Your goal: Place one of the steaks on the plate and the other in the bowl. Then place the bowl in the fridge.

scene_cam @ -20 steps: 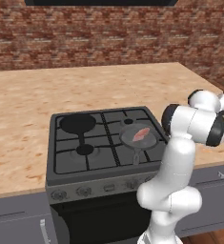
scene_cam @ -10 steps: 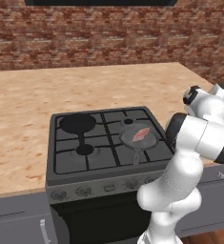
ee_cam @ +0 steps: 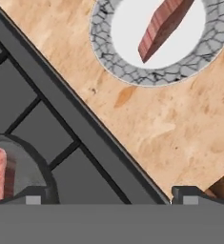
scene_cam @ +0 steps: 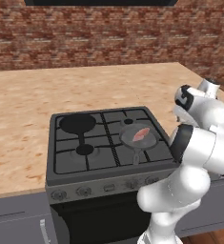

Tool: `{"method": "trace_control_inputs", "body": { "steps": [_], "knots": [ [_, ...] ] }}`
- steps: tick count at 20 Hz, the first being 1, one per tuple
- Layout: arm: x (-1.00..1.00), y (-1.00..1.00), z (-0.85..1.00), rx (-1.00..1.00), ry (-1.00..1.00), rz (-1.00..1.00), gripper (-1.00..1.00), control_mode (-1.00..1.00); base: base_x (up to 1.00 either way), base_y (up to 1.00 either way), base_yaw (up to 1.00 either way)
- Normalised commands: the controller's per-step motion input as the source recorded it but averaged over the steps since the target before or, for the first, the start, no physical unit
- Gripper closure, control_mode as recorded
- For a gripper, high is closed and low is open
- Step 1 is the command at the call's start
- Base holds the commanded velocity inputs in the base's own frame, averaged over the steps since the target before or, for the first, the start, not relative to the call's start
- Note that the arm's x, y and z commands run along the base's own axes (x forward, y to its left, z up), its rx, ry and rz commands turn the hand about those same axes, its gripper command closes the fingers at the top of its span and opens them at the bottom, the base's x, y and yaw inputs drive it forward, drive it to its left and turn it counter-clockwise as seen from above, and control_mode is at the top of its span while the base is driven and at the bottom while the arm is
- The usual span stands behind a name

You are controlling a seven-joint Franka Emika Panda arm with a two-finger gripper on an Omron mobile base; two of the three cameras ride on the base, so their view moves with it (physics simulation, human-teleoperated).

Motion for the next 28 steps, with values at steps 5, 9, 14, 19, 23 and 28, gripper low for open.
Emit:
{"method": "trace_control_inputs", "body": {
  "steps": [5, 9, 14, 19, 23, 28],
  "knots": [
    [-0.32, 0.48, 0.19, -0.08, 0.02, 0.29, -1.0, -1.0, 0.0, 0.0, 0.0],
    [-0.34, 0.48, 0.13, 0.0, 0.0, 0.15, -1.0, -1.0, 0.0, 0.0, 0.0],
    [-0.27, 0.47, 0.11, 0.0, 0.0, 0.04, -1.0, -1.0, 0.0, 0.0, 0.0],
    [-0.18, 0.34, 0.13, 0.0, 0.01, 0.01, -1.0, -1.0, 0.0, 0.0, 0.0],
    [-0.13, 0.38, 0.05, 0.0, 0.05, 0.0, -1.0, -1.0, 0.0, 0.0, 0.0],
    [-0.03, 0.34, 0.0, 0.0, 0.05, 0.0, -1.0, -1.0, 0.0, 0.0, 0.0]
  ]
}}
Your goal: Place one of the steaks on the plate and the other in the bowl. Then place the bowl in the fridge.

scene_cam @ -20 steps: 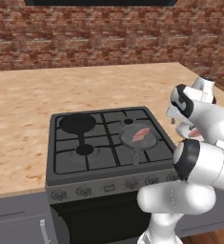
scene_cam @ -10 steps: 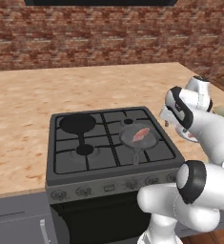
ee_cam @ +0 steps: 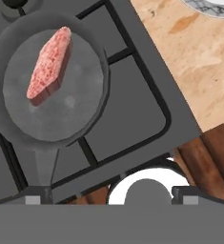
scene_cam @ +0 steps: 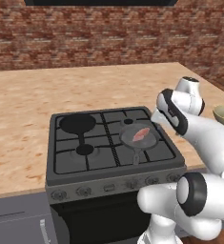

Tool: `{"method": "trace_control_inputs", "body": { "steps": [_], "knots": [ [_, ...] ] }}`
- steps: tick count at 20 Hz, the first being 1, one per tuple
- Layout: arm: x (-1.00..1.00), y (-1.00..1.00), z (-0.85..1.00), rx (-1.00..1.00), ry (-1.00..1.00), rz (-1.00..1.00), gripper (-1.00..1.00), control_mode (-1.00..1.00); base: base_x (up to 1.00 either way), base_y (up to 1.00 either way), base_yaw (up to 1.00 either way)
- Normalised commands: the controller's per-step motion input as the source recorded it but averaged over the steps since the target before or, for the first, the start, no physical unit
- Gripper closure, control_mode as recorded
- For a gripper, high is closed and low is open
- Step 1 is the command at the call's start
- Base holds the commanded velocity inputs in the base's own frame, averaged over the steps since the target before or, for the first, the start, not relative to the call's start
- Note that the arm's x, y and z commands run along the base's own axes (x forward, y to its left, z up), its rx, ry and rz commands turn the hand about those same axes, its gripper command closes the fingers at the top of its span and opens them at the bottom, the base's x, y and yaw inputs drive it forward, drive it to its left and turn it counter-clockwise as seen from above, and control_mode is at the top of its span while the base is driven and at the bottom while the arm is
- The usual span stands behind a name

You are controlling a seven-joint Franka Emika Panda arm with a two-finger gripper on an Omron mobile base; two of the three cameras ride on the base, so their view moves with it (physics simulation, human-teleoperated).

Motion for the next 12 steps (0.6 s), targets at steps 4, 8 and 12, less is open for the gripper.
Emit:
{"method": "trace_control_inputs", "body": {
  "steps": [4, 8, 12],
  "knots": [
    [0.0, 0.24, 0.0, 0.0, 0.11, 0.0, -1.0, -1.0, 0.0, 0.0, 0.0],
    [0.04, 0.29, 0.0, 0.0, 0.13, -0.02, -1.0, -1.0, 0.0, 0.0, 0.0],
    [0.13, 0.31, 0.0, 0.0, 0.09, -0.02, -1.0, -1.0, 0.0, 0.0, 0.0]
  ]
}}
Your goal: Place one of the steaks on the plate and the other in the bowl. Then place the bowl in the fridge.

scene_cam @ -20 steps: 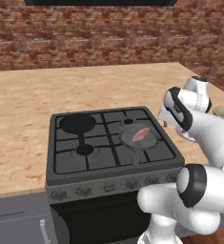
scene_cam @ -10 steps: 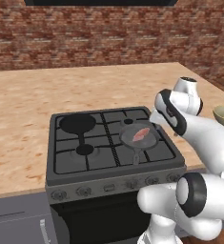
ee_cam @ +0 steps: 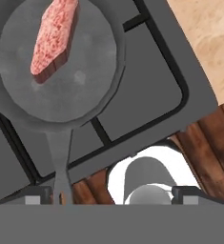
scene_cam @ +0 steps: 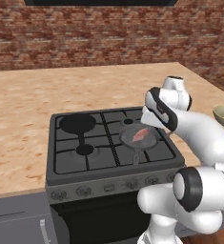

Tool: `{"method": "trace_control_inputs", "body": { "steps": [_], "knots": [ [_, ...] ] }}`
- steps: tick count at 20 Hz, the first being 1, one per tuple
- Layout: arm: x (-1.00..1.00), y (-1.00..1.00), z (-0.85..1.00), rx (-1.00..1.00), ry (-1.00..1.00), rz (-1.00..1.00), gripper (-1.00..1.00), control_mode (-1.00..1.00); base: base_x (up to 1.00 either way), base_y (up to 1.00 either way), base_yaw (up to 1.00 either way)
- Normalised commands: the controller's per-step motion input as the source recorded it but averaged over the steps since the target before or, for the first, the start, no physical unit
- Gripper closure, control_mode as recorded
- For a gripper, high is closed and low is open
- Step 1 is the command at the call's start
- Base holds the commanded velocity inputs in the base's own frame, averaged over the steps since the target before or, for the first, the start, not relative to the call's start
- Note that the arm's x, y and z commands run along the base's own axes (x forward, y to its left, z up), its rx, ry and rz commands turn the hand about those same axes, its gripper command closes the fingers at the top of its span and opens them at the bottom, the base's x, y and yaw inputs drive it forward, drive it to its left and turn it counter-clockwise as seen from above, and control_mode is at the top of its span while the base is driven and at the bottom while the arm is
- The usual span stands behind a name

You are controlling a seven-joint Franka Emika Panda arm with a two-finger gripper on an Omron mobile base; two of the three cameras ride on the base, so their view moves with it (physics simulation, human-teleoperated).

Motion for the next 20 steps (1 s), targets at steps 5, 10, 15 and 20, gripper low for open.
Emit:
{"method": "trace_control_inputs", "body": {
  "steps": [5, 10, 15, 20],
  "knots": [
    [0.21, 0.22, -0.03, 0.0, 0.01, -0.02, -1.0, -1.0, 0.0, 0.0, 0.0],
    [0.24, 0.16, -0.11, 0.0, 0.04, -0.02, -1.0, -1.0, 0.0, 0.0, 0.0],
    [0.22, 0.11, -0.21, 0.0, 0.06, -0.02, -1.0, -1.0, 0.0, 0.0, 0.0],
    [0.19, 0.01, -0.25, 0.0, 0.02, -0.02, -1.0, -1.0, 0.0, 0.0, 0.0]
  ]
}}
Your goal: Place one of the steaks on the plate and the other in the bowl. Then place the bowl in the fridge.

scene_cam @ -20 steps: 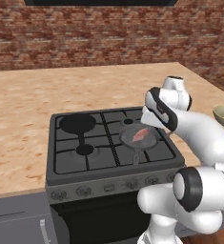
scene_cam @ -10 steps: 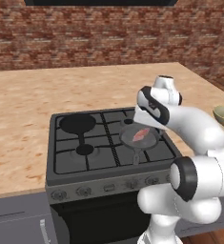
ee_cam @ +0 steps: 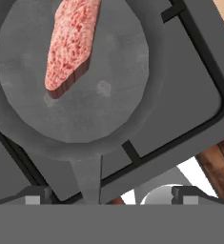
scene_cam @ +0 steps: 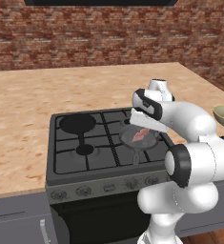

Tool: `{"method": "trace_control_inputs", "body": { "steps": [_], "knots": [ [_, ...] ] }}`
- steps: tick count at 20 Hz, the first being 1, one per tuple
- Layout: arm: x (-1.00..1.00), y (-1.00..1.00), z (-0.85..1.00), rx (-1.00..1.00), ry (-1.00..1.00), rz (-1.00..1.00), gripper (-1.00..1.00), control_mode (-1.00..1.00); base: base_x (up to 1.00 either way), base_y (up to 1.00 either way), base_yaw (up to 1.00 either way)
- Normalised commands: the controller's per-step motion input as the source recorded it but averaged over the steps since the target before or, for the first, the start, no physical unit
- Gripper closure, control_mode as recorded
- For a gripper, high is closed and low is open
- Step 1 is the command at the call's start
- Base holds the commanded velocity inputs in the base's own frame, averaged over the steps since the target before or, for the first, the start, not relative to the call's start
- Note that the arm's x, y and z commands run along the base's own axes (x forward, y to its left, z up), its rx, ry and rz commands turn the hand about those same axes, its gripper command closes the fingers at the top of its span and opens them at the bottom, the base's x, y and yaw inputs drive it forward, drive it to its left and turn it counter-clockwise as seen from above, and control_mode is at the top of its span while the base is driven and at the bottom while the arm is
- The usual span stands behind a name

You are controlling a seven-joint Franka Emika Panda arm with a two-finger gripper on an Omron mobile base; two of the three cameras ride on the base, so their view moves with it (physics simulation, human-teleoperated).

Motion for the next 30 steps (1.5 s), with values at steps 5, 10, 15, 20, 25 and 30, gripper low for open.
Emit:
{"method": "trace_control_inputs", "body": {
  "steps": [5, 10, 15, 20, 25, 30],
  "knots": [
    [0.18, 0.0, -0.2, 0.0, 0.0, -0.02, -1.0, -1.0, 0.0, 0.0, 0.0],
    [0.17, 0.0, -0.11, 0.0, 0.0, 0.0, -1.0, -1.0, 0.0, 0.0, 0.0],
    [0.23, 0.0, -0.1, 0.0, 0.0, 0.0, -1.0, -1.0, 0.0, 0.0, 0.0],
    [0.2, 0.0, -0.08, 0.0, 0.0, 0.0, -1.0, -1.0, 0.0, 0.0, 0.0],
    [0.19, 0.0, -0.12, 0.0, 0.0, 0.0, -1.0, -1.0, 0.0, 0.0, 0.0],
    [0.21, 0.0, -0.16, 0.0, 0.0, 0.0, -1.0, -1.0, 0.0, 0.0, 0.0]
  ]
}}
